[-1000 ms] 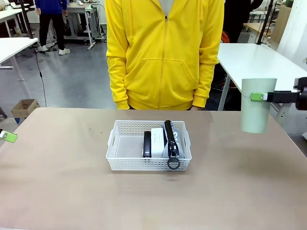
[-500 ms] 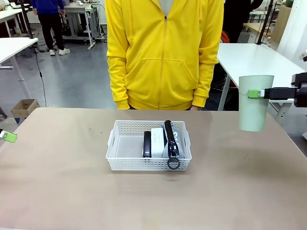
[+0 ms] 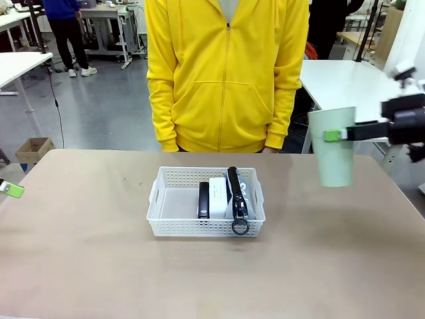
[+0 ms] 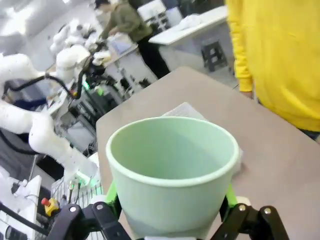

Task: Efficiently arrange items inside the basket to fit them all.
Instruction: Pick up the Reusable plastic cup and place it inside the Organizing basket.

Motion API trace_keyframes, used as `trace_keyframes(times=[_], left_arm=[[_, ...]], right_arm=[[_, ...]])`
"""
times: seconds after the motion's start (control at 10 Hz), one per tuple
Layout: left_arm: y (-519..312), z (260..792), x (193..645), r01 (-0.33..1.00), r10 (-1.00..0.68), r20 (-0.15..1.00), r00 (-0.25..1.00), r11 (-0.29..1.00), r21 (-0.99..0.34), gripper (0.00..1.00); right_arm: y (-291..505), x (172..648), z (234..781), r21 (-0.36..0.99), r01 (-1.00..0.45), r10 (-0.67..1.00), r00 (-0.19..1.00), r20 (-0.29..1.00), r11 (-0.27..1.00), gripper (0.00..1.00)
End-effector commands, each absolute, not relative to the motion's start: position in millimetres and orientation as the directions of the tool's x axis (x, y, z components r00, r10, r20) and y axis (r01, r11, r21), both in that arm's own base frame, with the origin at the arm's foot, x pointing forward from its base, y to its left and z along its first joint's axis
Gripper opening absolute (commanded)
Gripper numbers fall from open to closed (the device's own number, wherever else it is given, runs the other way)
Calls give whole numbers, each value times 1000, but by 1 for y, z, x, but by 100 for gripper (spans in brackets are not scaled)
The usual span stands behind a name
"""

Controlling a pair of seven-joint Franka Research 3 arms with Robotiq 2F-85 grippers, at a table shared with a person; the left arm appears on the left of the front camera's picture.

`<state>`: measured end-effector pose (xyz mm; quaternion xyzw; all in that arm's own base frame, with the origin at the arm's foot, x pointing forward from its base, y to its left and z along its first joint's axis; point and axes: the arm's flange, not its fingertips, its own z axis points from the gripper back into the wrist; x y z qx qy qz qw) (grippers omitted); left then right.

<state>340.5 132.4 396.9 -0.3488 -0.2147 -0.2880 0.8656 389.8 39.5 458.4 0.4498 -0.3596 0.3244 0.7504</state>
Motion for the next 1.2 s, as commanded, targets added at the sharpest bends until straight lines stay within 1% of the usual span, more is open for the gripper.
trace_keyframes(times=[0.0,0.1,0.2,0.3,0.5,0.6,0.7,0.8,0.9,1.0,1.1], left_arm=[[132,397,338,643,-350,566,746,599,-477,100],[132,397,338,643,-350,566,746,599,-477,100],[132,397,338,643,-350,566,746,599,-477,100],[132,397,338,643,-350,566,746,599,-477,100],[132,397,338,643,-350,566,746,599,-477,100],[132,397,338,643,-350,566,746,599,-477,100],[132,397,338,643,-350,566,746,599,-477,100],[132,397,338,643,-350,566,746,599,-477,100],[132,397,338,643,-350,566,746,599,-477,100],[132,397,338,643,-350,566,746,599,-477,100],[132,397,338,643,-350,566,746,599,-477,100]], right_arm=[[87,399,502,481,-782,239,594,768,396,91],[124,398,514,552,-730,210,660,721,402,91],[157,397,518,583,-672,196,715,671,456,91],[192,397,519,604,-623,185,757,627,497,91],[259,400,515,592,-549,195,809,555,591,91],[290,406,504,583,-470,167,851,497,663,91],[314,415,488,610,-386,125,896,425,692,91],[332,426,470,629,-238,16,941,337,740,91],[346,436,458,649,-198,-10,953,302,735,91],[354,448,451,723,-158,-36,969,245,672,91],[357,457,447,765,-91,-86,979,188,638,91]])
